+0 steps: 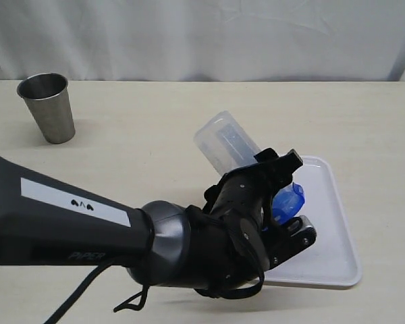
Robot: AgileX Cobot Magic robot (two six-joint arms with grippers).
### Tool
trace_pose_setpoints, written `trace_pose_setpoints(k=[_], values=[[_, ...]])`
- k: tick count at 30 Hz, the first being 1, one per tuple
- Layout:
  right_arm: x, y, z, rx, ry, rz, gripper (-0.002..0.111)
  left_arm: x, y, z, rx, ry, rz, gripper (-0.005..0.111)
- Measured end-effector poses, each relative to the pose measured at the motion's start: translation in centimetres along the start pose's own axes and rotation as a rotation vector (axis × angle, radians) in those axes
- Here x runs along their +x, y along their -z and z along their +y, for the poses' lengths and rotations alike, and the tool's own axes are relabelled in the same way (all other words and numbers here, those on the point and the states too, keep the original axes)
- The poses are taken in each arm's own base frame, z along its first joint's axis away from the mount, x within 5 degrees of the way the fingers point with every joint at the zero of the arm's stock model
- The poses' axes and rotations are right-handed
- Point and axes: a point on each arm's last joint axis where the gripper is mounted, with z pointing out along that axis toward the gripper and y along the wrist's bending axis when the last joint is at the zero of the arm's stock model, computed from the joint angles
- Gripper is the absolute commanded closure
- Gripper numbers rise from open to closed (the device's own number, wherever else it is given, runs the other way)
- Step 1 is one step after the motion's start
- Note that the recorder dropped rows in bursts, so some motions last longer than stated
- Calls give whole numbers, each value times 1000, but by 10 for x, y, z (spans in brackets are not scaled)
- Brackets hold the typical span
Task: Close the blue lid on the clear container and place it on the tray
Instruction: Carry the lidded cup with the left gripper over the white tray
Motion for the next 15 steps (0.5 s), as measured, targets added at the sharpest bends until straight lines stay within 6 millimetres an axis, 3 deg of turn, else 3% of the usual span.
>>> trace_pose_setpoints(k=[11,15], values=[[0,0,0,0,0,0,104,-19,2,0,61,546,-206,107],[0,0,0,0,0,0,104,-24,3,10,75,705,-277,107]])
